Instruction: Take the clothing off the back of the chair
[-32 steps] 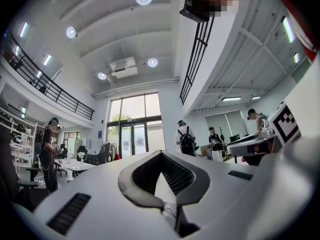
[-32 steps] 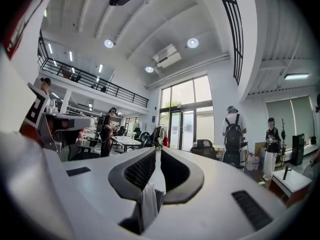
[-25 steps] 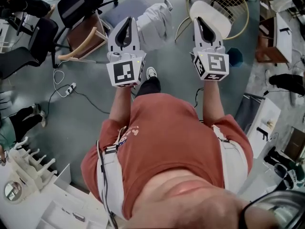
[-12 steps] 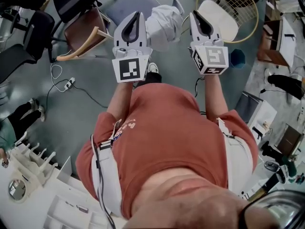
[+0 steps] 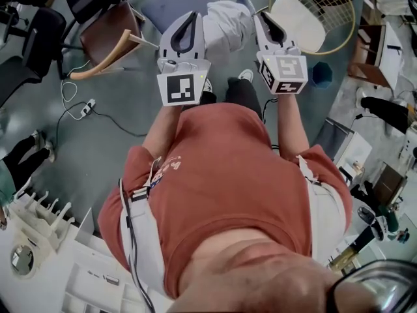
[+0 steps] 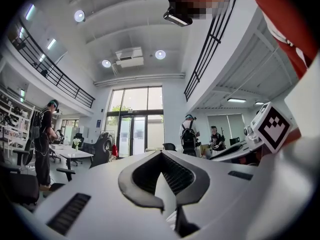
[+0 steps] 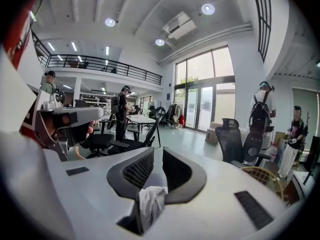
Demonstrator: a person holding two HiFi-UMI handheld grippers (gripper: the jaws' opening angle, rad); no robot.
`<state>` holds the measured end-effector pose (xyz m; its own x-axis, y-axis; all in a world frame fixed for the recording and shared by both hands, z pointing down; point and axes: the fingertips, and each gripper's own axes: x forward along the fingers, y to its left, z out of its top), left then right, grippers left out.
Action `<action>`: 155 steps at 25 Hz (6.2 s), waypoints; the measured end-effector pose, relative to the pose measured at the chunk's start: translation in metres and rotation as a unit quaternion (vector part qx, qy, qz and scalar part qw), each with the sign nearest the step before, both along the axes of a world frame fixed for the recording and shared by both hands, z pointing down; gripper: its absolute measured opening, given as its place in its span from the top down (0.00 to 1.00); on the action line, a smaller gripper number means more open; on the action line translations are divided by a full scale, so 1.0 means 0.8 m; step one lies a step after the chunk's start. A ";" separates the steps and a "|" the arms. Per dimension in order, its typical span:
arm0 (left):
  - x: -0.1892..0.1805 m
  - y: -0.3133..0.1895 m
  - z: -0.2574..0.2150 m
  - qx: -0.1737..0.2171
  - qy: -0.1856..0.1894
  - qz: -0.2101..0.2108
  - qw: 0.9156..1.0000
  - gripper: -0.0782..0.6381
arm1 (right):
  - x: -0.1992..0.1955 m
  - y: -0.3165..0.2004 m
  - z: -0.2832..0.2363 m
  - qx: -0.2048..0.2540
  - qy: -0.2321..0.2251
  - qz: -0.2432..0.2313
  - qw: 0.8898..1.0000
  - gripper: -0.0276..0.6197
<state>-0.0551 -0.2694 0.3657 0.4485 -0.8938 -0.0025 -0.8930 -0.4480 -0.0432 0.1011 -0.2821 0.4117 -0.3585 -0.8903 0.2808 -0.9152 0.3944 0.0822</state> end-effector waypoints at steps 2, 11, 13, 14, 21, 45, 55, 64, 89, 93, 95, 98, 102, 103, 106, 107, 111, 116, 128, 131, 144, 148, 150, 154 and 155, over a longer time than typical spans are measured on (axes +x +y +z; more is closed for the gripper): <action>-0.001 -0.003 0.010 -0.003 0.001 -0.004 1.000 0.87 | -0.004 -0.004 0.013 -0.007 0.006 -0.009 1.000 0.85; 0.012 -0.023 0.048 -0.010 0.005 -0.033 0.999 0.87 | 0.004 -0.025 0.075 -0.056 0.023 -0.057 0.997 0.82; 0.013 -0.027 0.058 -0.017 0.005 -0.040 0.999 0.87 | 0.004 -0.030 0.090 -0.070 0.030 -0.072 0.994 0.80; 0.015 -0.029 0.062 -0.020 0.004 -0.042 0.999 0.87 | 0.003 -0.032 0.098 -0.079 0.030 -0.081 0.993 0.79; 0.024 -0.033 0.084 -0.036 -0.009 -0.044 0.998 0.87 | -0.001 -0.033 0.137 -0.115 0.031 -0.119 0.986 0.73; 0.022 -0.042 0.110 -0.059 -0.020 -0.051 0.997 0.87 | -0.012 -0.016 0.257 -0.263 0.123 -0.262 0.920 0.35; 0.025 -0.047 0.120 -0.068 -0.021 -0.052 0.996 0.87 | -0.039 -0.009 0.268 -0.250 0.158 -0.280 0.913 0.35; 0.021 -0.045 0.124 -0.069 -0.015 -0.055 0.996 0.87 | -0.047 -0.002 0.262 -0.201 0.186 -0.296 0.915 0.45; 0.015 -0.020 0.111 -0.055 -0.020 -0.051 0.997 0.87 | -0.039 0.015 0.234 -0.143 0.045 -0.120 0.981 0.82; 0.007 -0.014 0.106 -0.051 -0.015 -0.049 0.997 0.87 | -0.042 0.018 0.215 -0.131 0.017 -0.099 0.986 0.82; 0.004 -0.012 0.103 -0.047 -0.013 -0.046 0.998 0.87 | -0.045 0.020 0.202 -0.122 0.010 -0.094 0.988 0.82; 0.002 -0.007 0.099 -0.041 -0.013 -0.041 0.998 0.87 | -0.044 0.024 0.188 -0.104 0.005 -0.082 0.991 0.82; 0.000 -0.002 0.090 -0.032 -0.008 -0.035 0.999 0.87 | -0.037 0.027 0.162 -0.079 -0.008 -0.064 0.995 0.82; -0.002 -0.001 0.086 -0.029 -0.007 -0.034 0.999 0.87 | -0.037 0.027 0.152 -0.071 -0.011 -0.059 0.996 0.82; -0.008 0.004 0.073 -0.019 -0.005 -0.031 0.999 0.87 | -0.035 0.031 0.121 -0.045 -0.020 -0.047 0.998 0.82; -0.009 0.005 0.069 -0.017 -0.005 -0.030 0.999 0.87 | -0.034 0.033 0.110 -0.036 -0.023 -0.043 0.998 0.82; -0.011 0.007 0.051 -0.005 -0.003 -0.023 1.000 0.87 | -0.026 0.039 0.063 0.002 -0.035 -0.024 0.999 0.82; -0.013 0.008 0.017 0.019 0.016 -0.016 1.000 0.87 | -0.011 0.048 0.009 0.045 -0.044 0.003 0.998 0.82; -0.002 0.016 -0.057 0.061 0.057 -0.014 0.996 0.87 | 0.028 0.080 -0.087 0.120 -0.068 0.044 0.989 0.82; 0.002 0.026 -0.072 0.070 0.060 -0.018 0.996 0.87 | 0.044 0.093 -0.114 0.145 -0.075 0.050 0.985 0.82; 0.033 0.113 -0.111 0.079 0.050 -0.032 0.995 0.87 | 0.111 0.187 -0.168 0.190 -0.082 0.096 0.974 0.82; 0.035 0.142 -0.123 0.083 0.045 -0.034 0.995 0.87 | 0.120 0.213 -0.172 0.194 -0.077 0.107 0.972 0.82; 0.035 0.153 -0.129 0.086 0.044 -0.036 0.995 0.87 | 0.120 0.224 -0.175 0.197 -0.070 0.107 0.972 0.82; 0.039 0.173 -0.138 0.091 0.045 -0.034 0.994 0.87 | 0.123 0.241 -0.178 0.198 -0.074 0.106 0.972 0.82; 0.039 0.176 -0.139 0.091 0.047 -0.033 0.994 0.87 | 0.124 0.243 -0.178 0.197 -0.079 0.108 0.971 0.82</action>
